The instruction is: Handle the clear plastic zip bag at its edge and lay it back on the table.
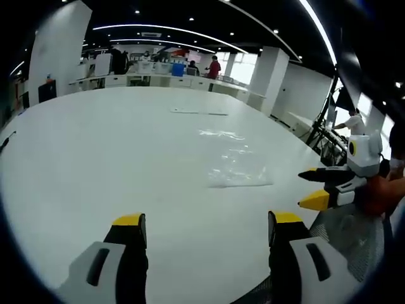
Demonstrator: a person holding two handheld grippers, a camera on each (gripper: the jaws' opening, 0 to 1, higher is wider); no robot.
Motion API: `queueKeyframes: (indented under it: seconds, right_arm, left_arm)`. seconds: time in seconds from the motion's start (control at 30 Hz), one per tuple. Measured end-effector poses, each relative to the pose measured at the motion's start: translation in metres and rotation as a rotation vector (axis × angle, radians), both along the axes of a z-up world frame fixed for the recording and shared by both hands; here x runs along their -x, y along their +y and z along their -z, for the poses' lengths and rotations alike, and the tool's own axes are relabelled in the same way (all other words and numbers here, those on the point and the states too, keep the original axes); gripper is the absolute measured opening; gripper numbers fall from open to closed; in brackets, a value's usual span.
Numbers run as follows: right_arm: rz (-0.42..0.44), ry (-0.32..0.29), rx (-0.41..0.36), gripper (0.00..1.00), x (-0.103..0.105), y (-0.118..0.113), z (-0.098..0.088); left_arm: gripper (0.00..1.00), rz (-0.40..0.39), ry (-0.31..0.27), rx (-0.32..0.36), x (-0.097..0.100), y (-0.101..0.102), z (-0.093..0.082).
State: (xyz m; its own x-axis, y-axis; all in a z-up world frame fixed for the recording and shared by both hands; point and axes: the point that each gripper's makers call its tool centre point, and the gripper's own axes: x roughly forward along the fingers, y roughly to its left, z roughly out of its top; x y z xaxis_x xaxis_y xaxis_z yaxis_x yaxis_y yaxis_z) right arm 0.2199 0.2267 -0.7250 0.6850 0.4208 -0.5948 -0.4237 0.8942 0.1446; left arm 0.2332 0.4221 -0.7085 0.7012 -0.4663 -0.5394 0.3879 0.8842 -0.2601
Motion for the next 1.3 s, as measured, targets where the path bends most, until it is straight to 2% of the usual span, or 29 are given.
queueKeyframes:
  seconds: [1.3]
  right_arm:
    - [-0.002,0.006,0.005,0.79,0.0009,0.0004,0.0013]
  left_arm:
    - [0.77,-0.006,0.005,-0.002,-0.0001,0.0024,0.0017]
